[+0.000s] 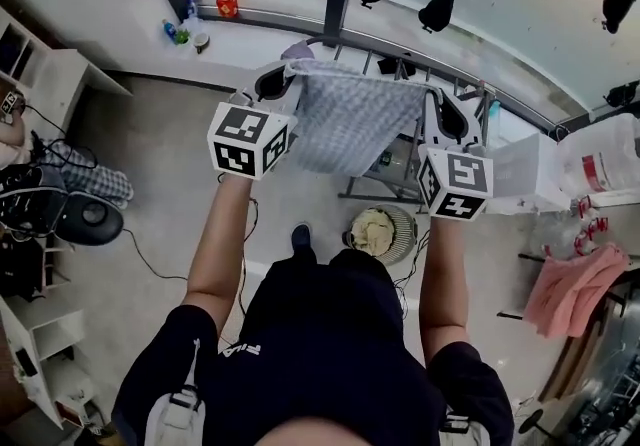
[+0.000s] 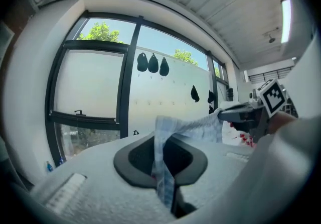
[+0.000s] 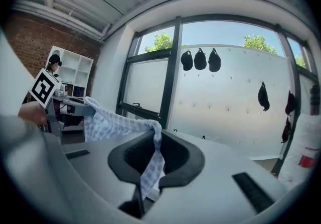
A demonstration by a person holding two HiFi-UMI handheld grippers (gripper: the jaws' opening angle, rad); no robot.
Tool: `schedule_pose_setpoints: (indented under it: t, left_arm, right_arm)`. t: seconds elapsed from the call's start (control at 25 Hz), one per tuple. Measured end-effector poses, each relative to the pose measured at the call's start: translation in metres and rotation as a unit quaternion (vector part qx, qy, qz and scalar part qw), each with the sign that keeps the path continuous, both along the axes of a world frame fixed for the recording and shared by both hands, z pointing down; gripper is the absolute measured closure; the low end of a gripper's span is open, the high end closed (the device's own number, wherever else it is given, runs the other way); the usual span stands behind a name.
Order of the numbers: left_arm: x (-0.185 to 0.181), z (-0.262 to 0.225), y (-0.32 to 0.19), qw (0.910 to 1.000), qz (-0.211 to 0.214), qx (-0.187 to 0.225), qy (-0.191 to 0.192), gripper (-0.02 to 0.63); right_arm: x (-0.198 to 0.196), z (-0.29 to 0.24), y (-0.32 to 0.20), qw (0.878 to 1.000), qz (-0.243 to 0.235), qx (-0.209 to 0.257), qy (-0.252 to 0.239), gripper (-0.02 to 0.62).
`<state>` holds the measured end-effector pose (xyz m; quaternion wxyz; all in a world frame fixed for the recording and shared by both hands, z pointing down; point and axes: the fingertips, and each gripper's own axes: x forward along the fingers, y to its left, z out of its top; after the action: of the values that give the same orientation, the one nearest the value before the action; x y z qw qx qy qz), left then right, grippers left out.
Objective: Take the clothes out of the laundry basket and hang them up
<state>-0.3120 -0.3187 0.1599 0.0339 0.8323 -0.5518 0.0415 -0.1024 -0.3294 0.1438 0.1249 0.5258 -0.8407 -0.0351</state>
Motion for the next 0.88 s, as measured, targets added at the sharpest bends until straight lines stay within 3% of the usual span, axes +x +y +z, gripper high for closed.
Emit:
schedule_pose_setpoints:
  t: [0.12,0.36,0.88]
  left_arm:
    - [-0.002,-0.012,-0.026,0.9997,0.012,0.006,-0.021,0.577]
    - [-0.004,-0.008,-0.076,0.9995,0.029,-0.01,-0.012,0.577]
    - [0.019,0.039,-0.23,0.9963,0.032,-0.071,-0.037,0.577]
  right_arm:
    - [-0.001,-0.012,-0.026,1.0,0.021,0.012,0.002,0.563]
    - [-0.003,-0.016,-0.078,0.999,0.03,0.0,0.011,0.563]
    - [0.018,0.04,-0.251,0.998,0.036,-0.05,-0.004,0.563]
